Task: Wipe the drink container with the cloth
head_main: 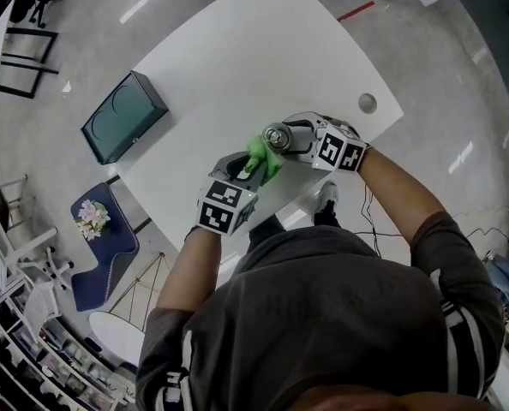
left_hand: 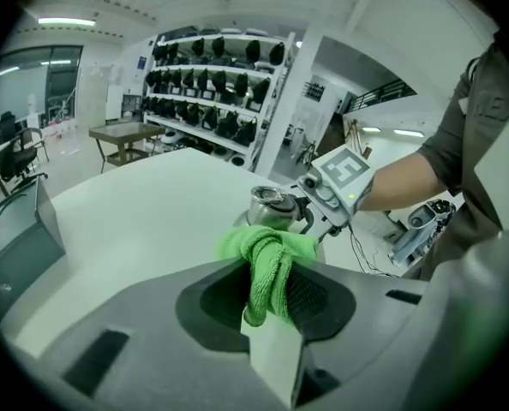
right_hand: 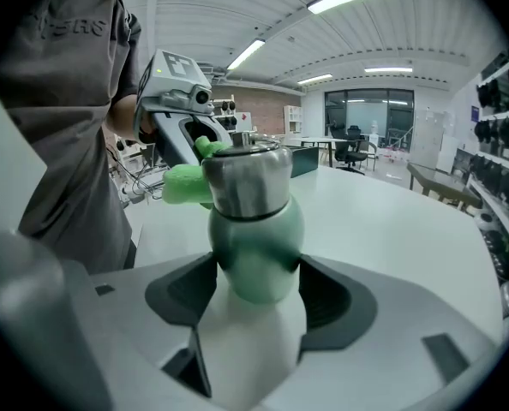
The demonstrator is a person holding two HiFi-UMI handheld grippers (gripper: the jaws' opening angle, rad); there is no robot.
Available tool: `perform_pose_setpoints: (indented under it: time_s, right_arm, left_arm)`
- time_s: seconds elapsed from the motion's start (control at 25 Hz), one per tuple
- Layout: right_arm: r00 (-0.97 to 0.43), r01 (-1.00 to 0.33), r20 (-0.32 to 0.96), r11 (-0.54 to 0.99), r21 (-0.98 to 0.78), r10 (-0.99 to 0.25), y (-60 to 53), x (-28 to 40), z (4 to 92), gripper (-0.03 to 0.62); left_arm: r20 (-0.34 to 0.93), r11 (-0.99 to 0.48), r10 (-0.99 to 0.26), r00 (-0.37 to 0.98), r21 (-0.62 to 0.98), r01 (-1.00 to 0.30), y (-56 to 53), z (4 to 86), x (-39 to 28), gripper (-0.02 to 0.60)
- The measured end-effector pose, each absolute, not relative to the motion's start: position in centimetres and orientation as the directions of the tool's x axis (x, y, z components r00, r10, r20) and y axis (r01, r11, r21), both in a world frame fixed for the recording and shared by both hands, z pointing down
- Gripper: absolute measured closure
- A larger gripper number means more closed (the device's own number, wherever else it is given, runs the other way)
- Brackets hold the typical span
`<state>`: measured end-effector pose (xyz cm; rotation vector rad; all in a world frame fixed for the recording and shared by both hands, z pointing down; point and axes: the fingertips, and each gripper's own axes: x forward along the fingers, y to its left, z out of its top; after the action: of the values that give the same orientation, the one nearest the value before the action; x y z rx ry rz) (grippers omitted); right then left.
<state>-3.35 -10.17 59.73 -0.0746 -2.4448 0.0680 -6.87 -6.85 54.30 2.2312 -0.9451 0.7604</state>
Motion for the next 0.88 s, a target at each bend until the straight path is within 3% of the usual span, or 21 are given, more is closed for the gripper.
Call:
perform_pose_setpoints:
  time_s: [0.32,0.64,0.88]
  right_arm:
    - [-0.728,0.020,0.685,0.999,-0.031,0.036,-10.2,-3.7,60.0,0.296]
    - [-0.765,-0.070,0.641,0.997,0.023,-0.069,-10.7,-1.7,55.7,0.295]
    - [-0.805,-0.214,0.563,0.977,0.021,-0.189,-12.4,3.2,49.3,0.321]
  left_arm:
    - [0.729,-0.644,-0.288,0.621,0.332,-0.689,-2.4,56.0,-3.6,0.495]
    - [0.671,-0.637,-0.375,0.640,0.315,-0.704,-3.9,49.0,-4.3,0.495]
    - [0.560,-0.619,-0.508,0.655,0.291,-0.729,-6.9,42.0,-4.9,0.495]
